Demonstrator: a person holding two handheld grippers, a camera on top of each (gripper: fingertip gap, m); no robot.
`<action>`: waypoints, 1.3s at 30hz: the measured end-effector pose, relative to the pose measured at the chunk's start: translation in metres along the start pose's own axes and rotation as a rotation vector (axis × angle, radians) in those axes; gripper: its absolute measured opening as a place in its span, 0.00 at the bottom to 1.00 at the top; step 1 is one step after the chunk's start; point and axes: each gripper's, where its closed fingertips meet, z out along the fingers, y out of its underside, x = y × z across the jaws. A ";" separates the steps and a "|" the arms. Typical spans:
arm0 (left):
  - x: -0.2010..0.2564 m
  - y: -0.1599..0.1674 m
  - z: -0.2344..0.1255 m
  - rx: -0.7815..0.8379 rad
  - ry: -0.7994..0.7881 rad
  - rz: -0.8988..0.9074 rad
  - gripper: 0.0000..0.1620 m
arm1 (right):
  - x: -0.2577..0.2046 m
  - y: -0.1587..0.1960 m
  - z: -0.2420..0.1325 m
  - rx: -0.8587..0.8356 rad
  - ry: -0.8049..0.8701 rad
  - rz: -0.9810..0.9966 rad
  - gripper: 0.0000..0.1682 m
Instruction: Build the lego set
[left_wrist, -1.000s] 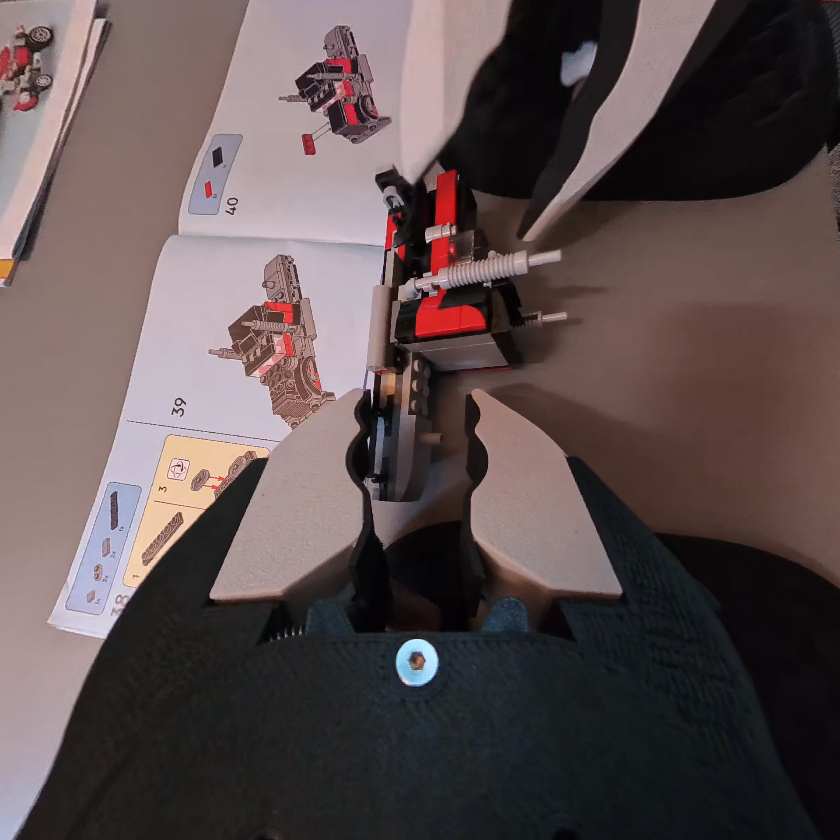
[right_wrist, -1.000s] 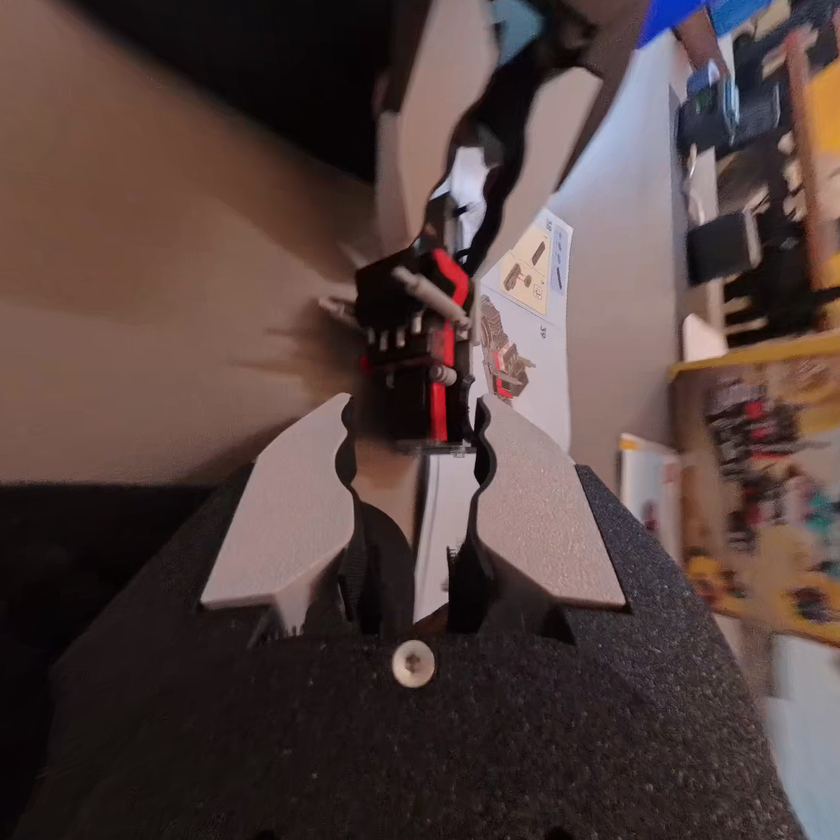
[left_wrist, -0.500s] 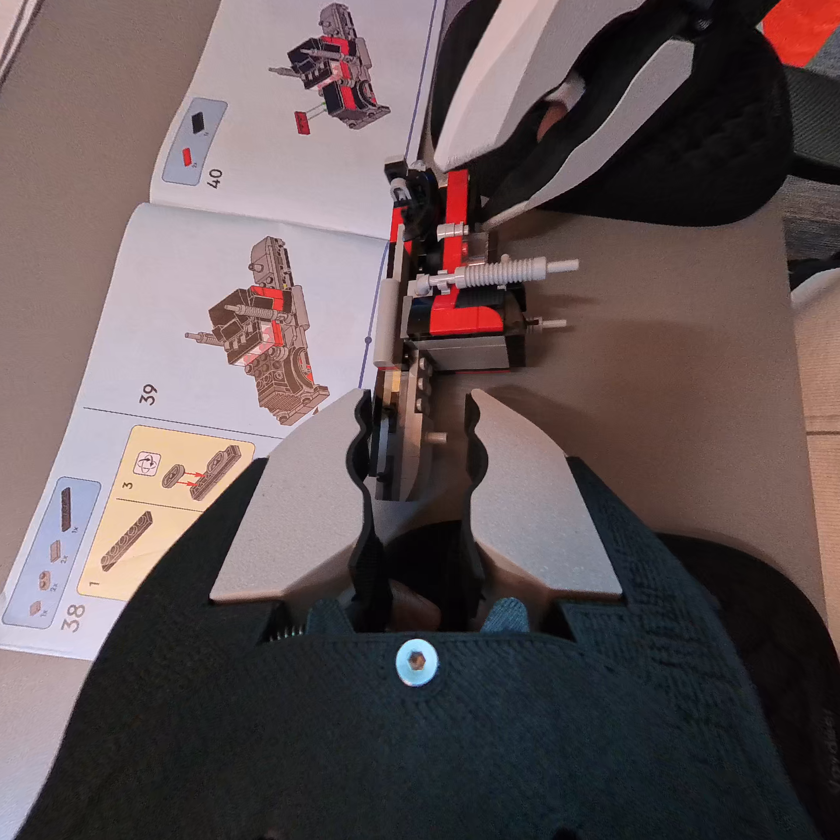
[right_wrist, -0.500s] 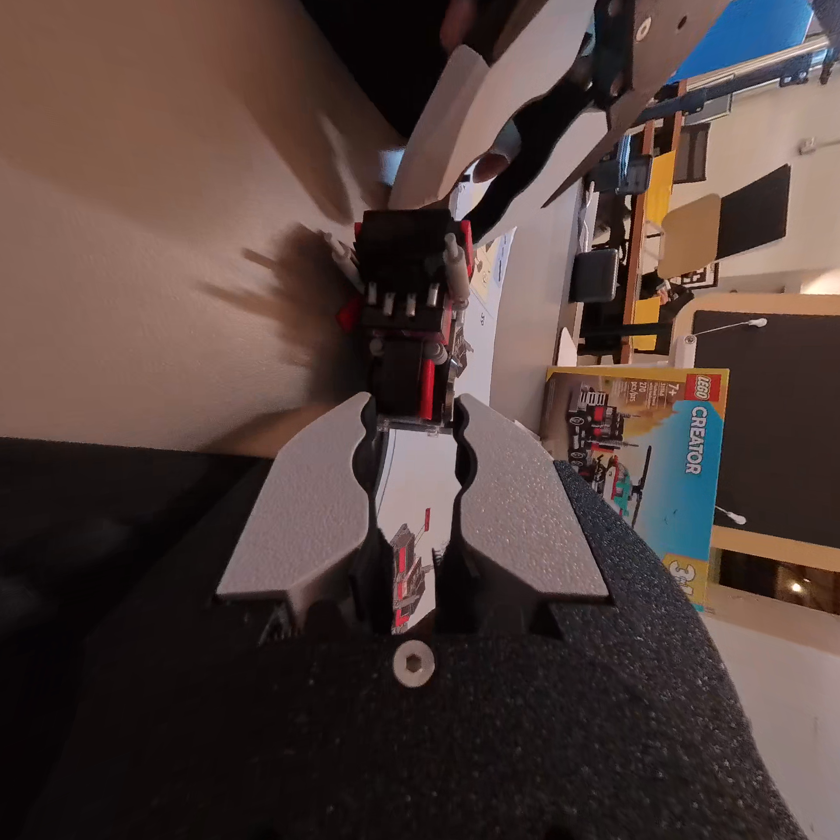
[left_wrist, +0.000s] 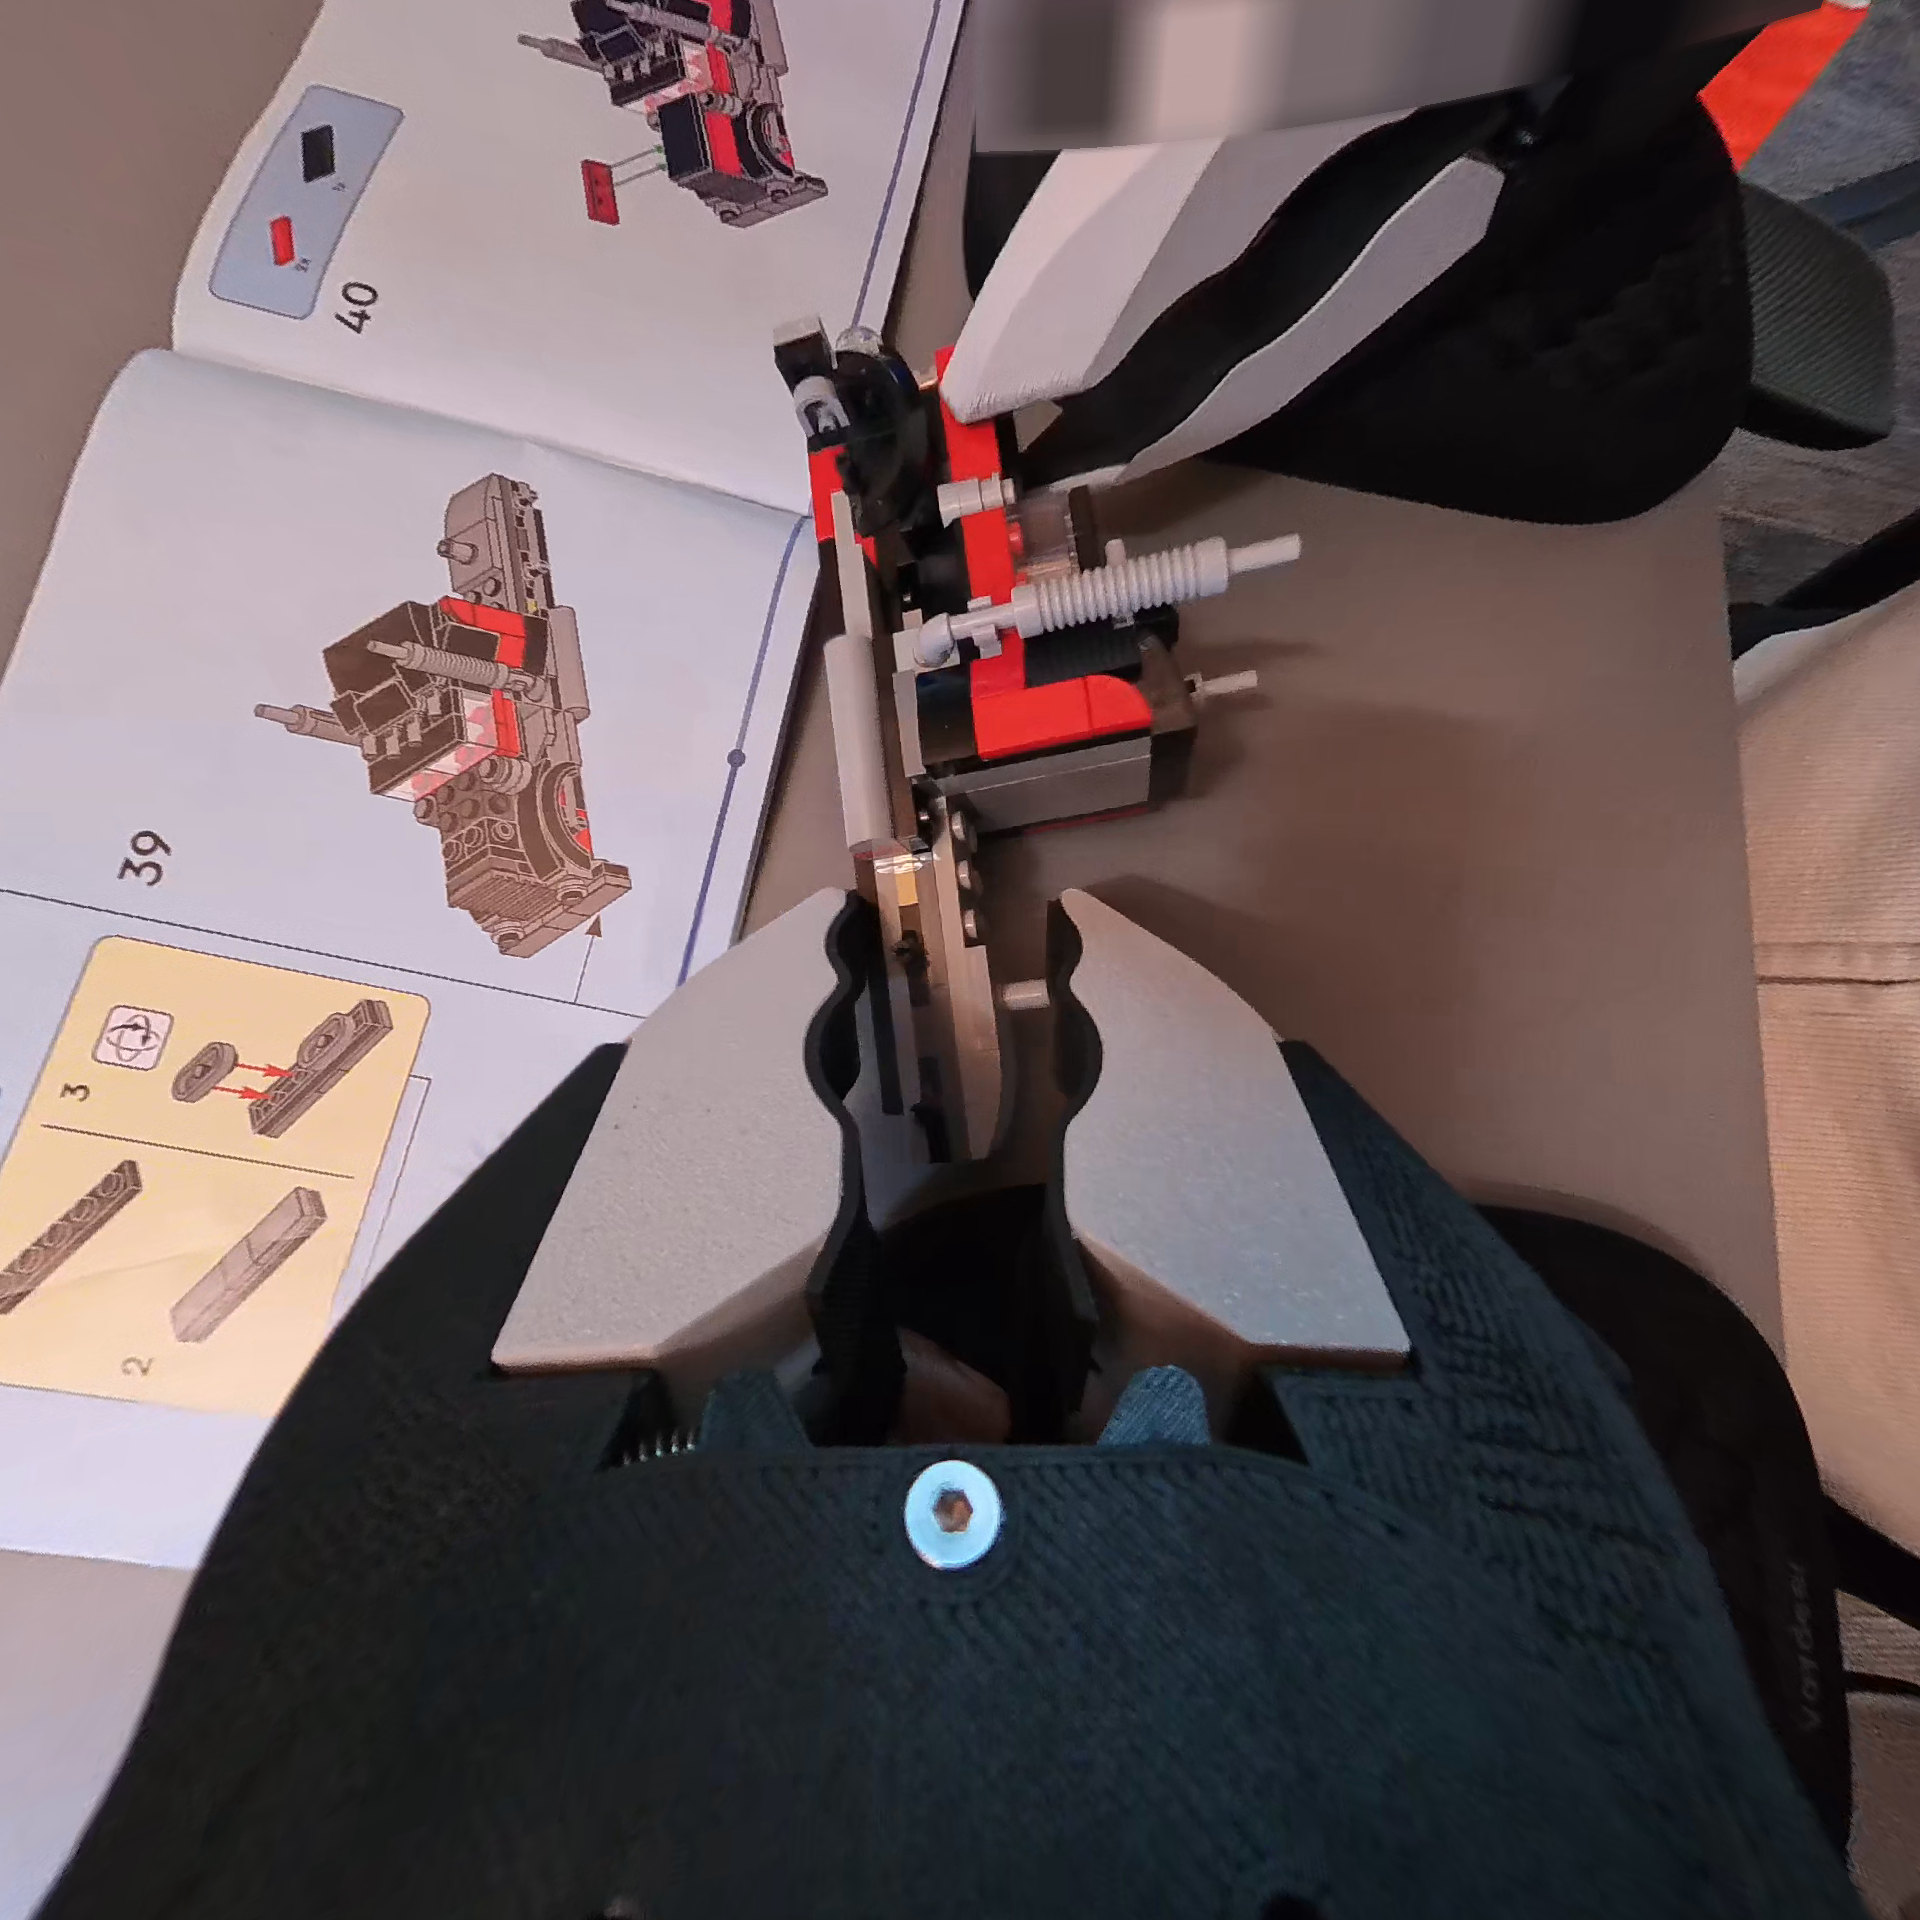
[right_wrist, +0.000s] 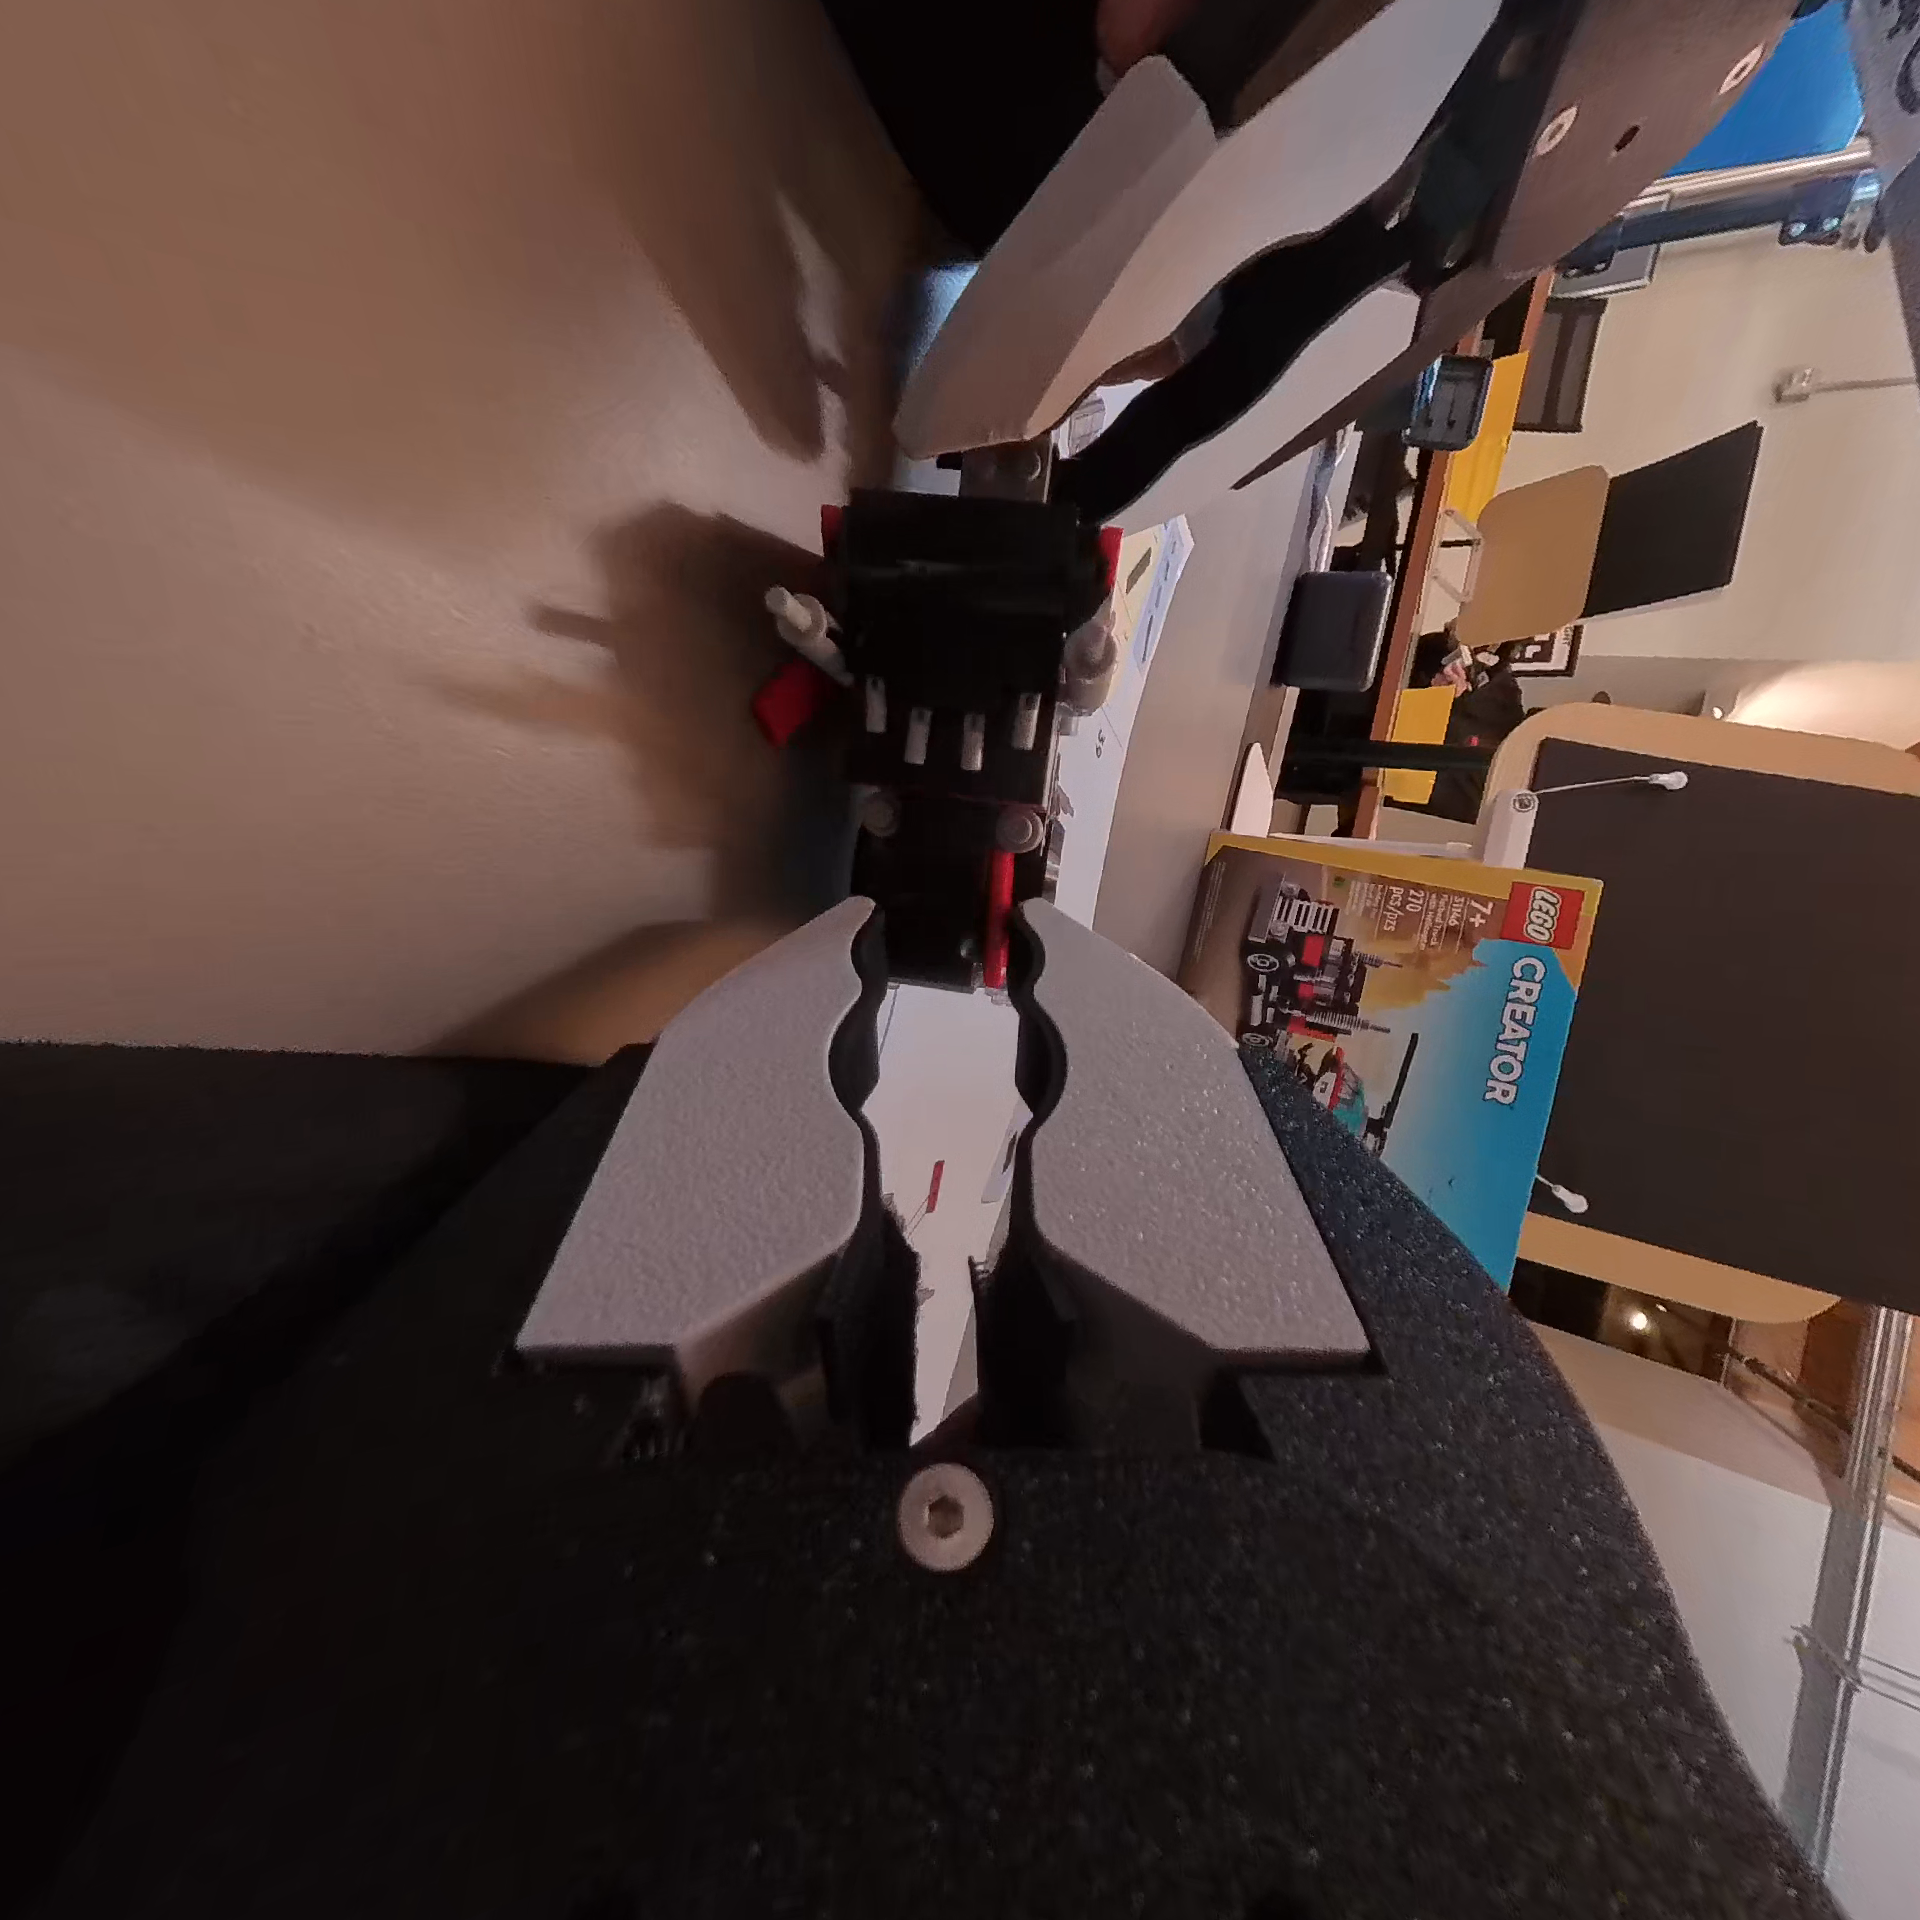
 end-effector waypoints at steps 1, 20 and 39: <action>0.000 0.000 0.000 0.000 0.006 -0.006 0.21 | 0.001 0.000 0.001 -0.003 -0.001 -0.012 0.13; -0.006 -0.021 -0.022 0.204 0.070 -0.110 0.29 | 0.011 0.005 0.007 0.042 -0.637 0.313 0.12; -0.010 -0.009 -0.006 0.086 -0.040 0.019 0.25 | 0.009 0.005 0.011 0.294 -0.800 0.966 0.16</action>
